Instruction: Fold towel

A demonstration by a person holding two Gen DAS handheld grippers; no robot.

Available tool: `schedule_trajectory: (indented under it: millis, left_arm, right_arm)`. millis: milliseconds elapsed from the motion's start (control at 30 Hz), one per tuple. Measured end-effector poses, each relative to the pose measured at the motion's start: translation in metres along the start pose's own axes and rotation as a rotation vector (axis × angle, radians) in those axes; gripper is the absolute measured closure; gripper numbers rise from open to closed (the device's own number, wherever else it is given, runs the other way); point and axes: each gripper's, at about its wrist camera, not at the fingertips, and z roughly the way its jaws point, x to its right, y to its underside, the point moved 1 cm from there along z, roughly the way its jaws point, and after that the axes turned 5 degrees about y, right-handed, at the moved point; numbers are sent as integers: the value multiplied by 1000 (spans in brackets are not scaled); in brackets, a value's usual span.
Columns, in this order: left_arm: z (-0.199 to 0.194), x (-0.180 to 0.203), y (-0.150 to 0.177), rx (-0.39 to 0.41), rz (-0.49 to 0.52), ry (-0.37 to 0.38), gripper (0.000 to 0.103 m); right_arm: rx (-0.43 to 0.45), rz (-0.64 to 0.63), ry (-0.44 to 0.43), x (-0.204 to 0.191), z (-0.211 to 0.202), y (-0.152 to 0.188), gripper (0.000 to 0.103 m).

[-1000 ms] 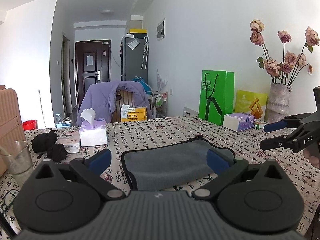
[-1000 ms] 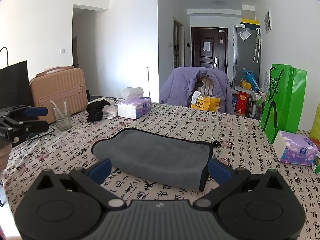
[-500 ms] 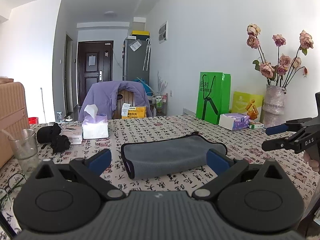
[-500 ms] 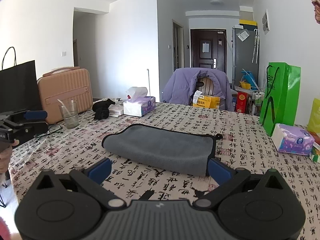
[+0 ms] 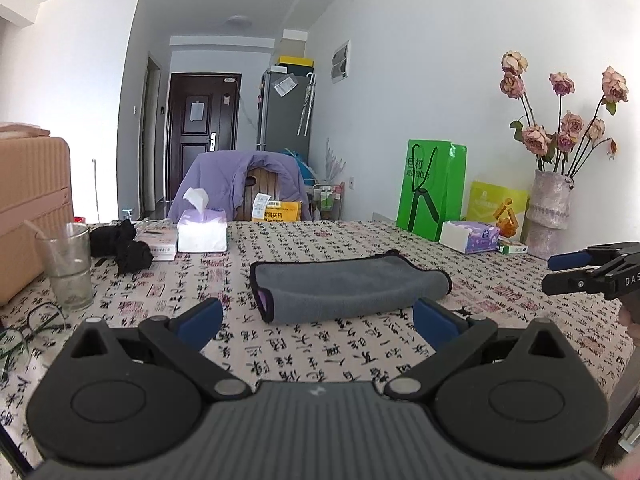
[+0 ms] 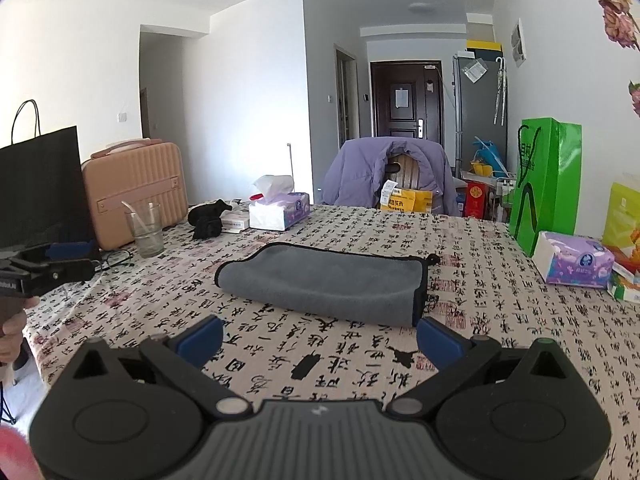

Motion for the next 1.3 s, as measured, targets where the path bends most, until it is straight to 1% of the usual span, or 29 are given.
schedule_trajectory:
  millis: [133, 433, 567, 867, 1300]
  left_arm:
    - [-3, 0, 8, -5, -20, -12, 0]
    - [-9, -6, 32, -35, -77, -49, 0]
    - [-11, -6, 42, -56, -81, -90, 0]
    - [-19, -7, 55, -76, -107, -107, 0]
    - [-25, -9, 58, -72, -123, -115, 0]
  right_arm:
    - [-6, 19, 7, 0, -5, 9, 0]
    - [-38, 82, 39, 3, -14, 41, 0]
    - [-42, 101, 52, 5, -21, 51, 0]
    - [-38, 119, 79, 8, -34, 63, 0]
    - [-44, 130, 86, 10, -36, 70, 0]
